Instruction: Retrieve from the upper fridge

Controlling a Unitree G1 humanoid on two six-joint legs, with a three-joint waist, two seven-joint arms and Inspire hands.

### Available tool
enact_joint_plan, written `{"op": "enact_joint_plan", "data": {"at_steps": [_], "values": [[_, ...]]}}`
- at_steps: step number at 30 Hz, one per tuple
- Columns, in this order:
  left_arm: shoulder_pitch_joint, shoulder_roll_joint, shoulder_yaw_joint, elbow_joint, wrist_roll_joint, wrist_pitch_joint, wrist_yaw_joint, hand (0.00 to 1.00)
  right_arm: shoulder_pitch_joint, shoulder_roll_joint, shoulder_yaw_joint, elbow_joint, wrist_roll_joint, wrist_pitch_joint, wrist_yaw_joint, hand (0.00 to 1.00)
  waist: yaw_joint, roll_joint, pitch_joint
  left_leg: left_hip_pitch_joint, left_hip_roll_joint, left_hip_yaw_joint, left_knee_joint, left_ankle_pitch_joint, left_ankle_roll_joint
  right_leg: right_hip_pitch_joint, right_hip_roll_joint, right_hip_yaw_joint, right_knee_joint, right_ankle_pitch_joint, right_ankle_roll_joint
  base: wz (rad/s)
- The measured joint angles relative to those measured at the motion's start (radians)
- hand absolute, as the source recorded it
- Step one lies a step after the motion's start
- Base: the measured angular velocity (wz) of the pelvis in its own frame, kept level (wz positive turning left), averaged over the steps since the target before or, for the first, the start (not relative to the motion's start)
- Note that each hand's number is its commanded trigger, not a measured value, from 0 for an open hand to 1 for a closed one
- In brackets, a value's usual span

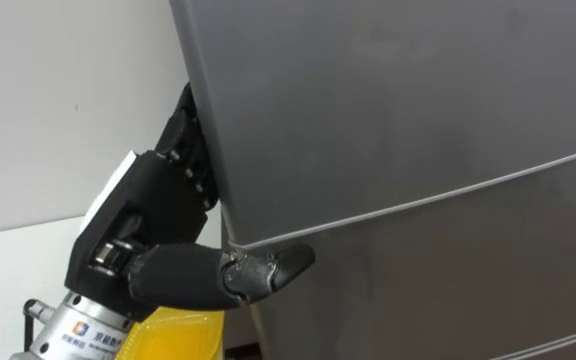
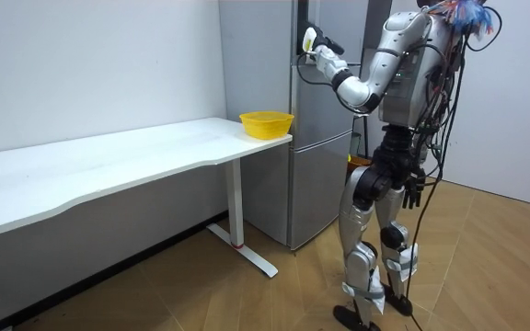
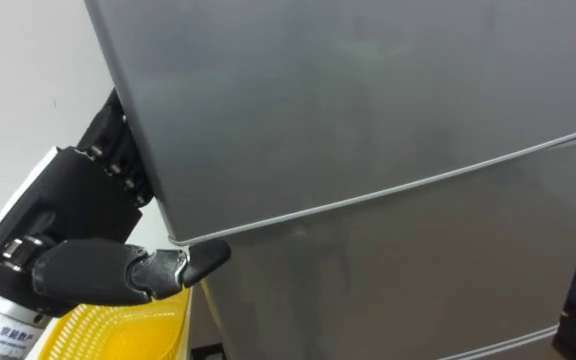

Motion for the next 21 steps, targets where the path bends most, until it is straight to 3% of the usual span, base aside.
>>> {"op": "enact_joint_plan", "data": {"at_steps": [1, 2, 10, 13, 21], "values": [[0.0, 0.002, 0.0, 0.0, 0.0, 0.0, -0.001, 0.95, -0.001, 0.0, -0.001, 0.0, -0.001, 0.0, 0.0, 0.0, 0.0, 0.0, -0.0001, 0.0, 0.0, 0.0, 0.0, 0.0, 0.0, 0.0, 0.0, 0.0, 0.0, 0.0, 0.0, 0.0], [0.0, 0.004, 0.0, 0.0, 0.0, 0.0, -0.001, 1.0, -0.001, 0.0, -0.001, 0.002, -0.001, -0.001, 0.0, 0.0, 0.0, -0.001, -0.0001, 0.001, 0.0, 0.0, 0.0, 0.0, 0.0, 0.0, 0.0, 0.0, 0.0, 0.0, 0.0, 0.0], [0.0, 0.008, 0.057, 0.002, -0.002, 0.0, 0.023, 1.0, 0.001, 0.0, 0.0, 0.004, 0.001, -0.006, -0.002, 0.0, 0.006, -0.008, -0.0007, 0.002, -0.001, 0.0, 0.0, 0.001, 0.001, 0.004, -0.001, -0.004, 0.0, 0.0, 0.0, 0.01], [0.001, 0.01, 0.055, 0.001, -0.022, -0.004, 0.024, 1.0, 0.003, 0.0, 0.0, 0.004, 0.004, -0.006, -0.004, 0.0, 0.019, -0.008, -0.0048, 0.006, -0.001, 0.0, -0.001, 0.001, 0.001, 0.008, -0.001, -0.004, 0.0, 0.0, 0.0, 0.0], [0.002, 0.023, 0.056, 0.009, -0.021, -0.003, 0.042, 1.0, 0.002, -0.001, 0.0, 0.003, 0.003, -0.004, -0.011, 0.0, 0.025, -0.006, -0.0066, 0.009, 0.0, 0.0, 0.001, 0.003, 0.004, 0.018, -0.002, -0.006, 0.002, 0.003, 0.001, 0.0]]}}
